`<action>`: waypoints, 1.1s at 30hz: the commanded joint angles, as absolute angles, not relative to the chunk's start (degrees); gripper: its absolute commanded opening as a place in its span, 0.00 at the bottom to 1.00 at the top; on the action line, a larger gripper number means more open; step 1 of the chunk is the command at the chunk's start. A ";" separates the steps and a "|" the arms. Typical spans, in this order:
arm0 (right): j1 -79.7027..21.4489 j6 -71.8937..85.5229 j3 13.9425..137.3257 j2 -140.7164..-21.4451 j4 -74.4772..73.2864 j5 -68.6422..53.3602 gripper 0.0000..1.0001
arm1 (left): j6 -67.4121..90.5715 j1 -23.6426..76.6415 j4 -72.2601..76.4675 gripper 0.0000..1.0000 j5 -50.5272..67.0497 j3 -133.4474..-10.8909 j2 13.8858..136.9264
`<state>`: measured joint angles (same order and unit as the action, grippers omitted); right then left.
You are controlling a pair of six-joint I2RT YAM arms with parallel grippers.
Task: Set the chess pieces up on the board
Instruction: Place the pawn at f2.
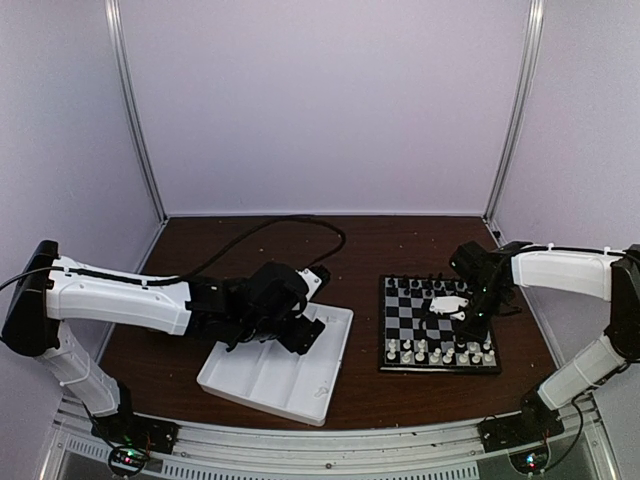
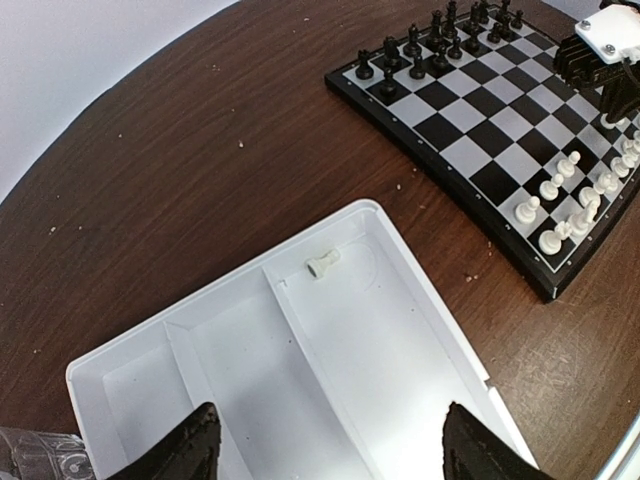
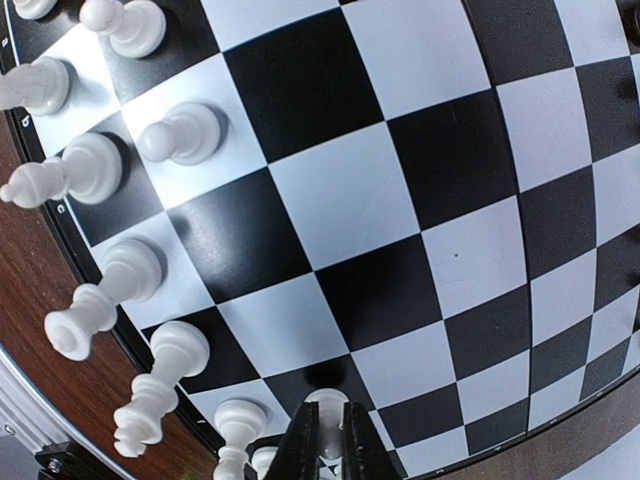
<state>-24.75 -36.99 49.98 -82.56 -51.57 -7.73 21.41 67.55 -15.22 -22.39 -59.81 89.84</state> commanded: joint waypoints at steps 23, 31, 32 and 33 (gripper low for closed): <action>-24.70 -36.97 49.88 -83.16 -53.36 -9.46 0.17 | 21.47 67.03 -16.87 0.76 -23.38 -63.00 91.49; -24.44 -34.94 56.97 -76.39 -58.95 -10.34 0.25 | 26.90 64.54 -18.64 0.69 -21.24 -63.88 92.98; -24.25 -34.54 58.11 -75.51 -59.39 -10.66 0.26 | 27.69 64.08 -19.17 0.67 -20.64 -64.42 93.51; -23.85 -34.16 58.88 -74.59 -59.52 -11.08 0.27 | 28.65 63.55 -19.92 0.65 -20.06 -65.08 94.22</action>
<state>-24.69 -35.99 54.06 -79.18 -56.77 -9.69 24.12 65.58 -18.41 -21.87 -62.13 92.05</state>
